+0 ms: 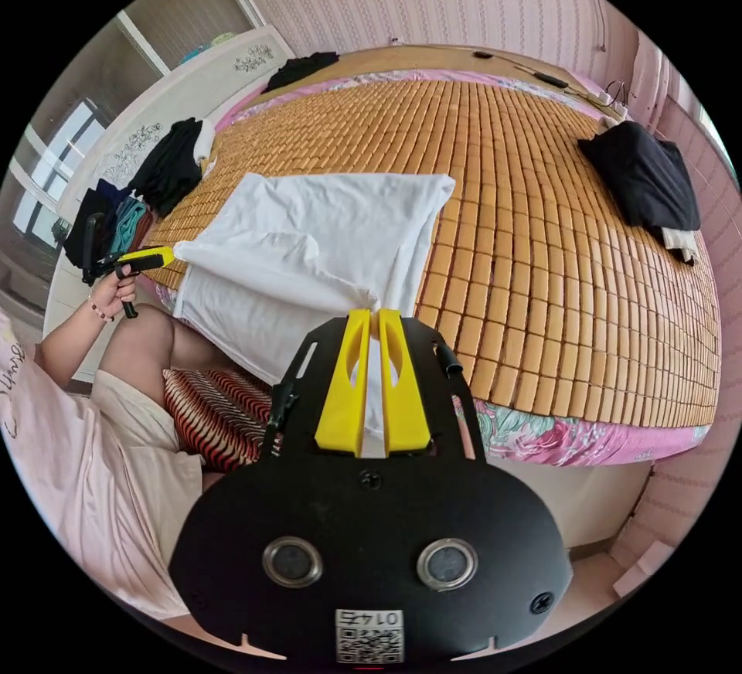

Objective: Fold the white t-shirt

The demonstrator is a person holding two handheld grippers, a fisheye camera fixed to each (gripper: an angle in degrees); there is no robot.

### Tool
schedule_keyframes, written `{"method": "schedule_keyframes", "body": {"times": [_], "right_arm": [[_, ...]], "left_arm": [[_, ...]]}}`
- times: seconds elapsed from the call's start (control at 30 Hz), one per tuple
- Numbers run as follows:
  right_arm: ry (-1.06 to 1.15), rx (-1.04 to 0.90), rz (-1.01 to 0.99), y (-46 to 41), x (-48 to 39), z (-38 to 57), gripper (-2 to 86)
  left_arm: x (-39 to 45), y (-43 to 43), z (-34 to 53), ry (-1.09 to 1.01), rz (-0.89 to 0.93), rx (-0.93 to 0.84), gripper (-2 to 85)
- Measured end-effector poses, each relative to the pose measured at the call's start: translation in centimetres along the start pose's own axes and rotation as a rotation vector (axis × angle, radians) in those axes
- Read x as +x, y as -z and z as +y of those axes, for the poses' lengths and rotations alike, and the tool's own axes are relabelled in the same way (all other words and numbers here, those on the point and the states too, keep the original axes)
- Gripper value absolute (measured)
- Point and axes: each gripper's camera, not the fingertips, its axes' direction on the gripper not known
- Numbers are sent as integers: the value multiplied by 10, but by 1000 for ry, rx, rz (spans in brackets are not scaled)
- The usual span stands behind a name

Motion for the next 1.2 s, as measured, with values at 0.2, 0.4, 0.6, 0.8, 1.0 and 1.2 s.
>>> {"method": "schedule_keyframes", "body": {"times": [0.2,0.4,0.6,0.8,1.0,1.2], "right_arm": [[-17,26,45,10,-12,5,60],[111,86,5,-10,-66,-24,81],[146,-45,-41,-57,-77,-33,34],[391,60,-275,-1,-77,25,14],[458,-171,-278,-26,-75,65,45],[456,-172,-216,-22,-67,57,61]], "left_arm": [[13,3,15,14,-78,35,12],[52,-31,-35,-66,-31,70,51],[61,-92,-62,-82,-80,-93,21],[74,-52,-18,-216,19,-40,-7],[71,-55,41,-256,6,-147,25],[54,-35,29,-181,75,-113,48]]}}
